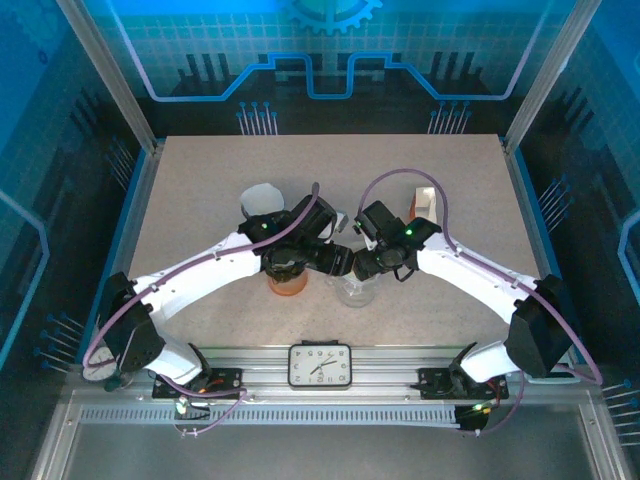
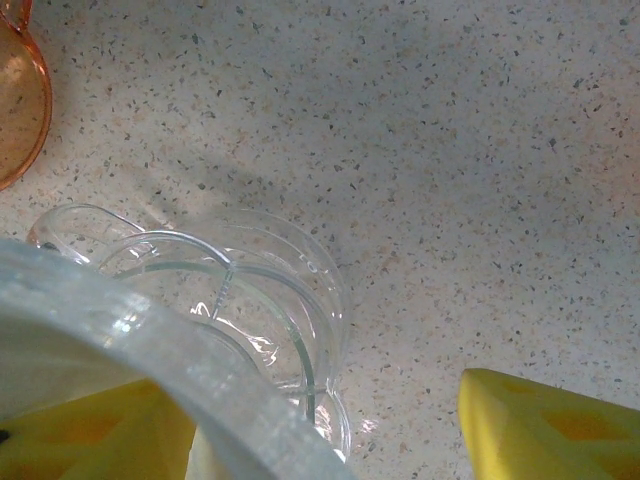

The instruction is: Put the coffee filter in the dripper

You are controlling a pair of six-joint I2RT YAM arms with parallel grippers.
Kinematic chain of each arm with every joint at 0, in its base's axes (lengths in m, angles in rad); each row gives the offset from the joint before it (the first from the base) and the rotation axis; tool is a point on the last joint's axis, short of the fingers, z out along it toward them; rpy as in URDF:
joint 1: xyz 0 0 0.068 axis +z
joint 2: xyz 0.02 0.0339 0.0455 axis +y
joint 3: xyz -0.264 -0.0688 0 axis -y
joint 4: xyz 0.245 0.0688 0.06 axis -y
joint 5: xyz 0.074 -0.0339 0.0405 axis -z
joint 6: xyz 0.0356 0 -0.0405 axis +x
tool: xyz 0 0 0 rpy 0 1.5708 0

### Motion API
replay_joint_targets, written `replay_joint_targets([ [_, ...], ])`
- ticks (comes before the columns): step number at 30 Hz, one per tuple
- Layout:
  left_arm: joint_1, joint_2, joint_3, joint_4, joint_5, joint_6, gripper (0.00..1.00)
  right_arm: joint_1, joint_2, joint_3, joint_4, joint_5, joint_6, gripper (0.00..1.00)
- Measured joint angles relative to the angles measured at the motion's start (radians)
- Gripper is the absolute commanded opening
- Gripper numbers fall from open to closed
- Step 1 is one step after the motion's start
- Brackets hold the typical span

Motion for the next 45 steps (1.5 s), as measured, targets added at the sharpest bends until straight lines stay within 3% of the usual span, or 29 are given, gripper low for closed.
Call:
replay_joint_targets([
  [5,0.000,0.000,0.000,0.011,-0.006,-0.007,0.43,0.002,-0.003,-0.005,0.009,0.004,0.004,0.70],
  [14,0.000,0.001,0.000,0.000,-0.005,-0.006,0.35,0.007,-0.014,-0.011,0.021,0.018,0.011,0.70],
  [27,-0.002,0.002,-0.001,-0.016,-0.005,-0.006,0.34,0.007,-0.140,0.008,0.026,0.043,0.026,0.71],
  [45,-0.002,0.010,-0.001,-0.018,-0.005,-0.006,0.34,0.014,-0.025,0.004,0.009,0.014,0.021,0.70],
])
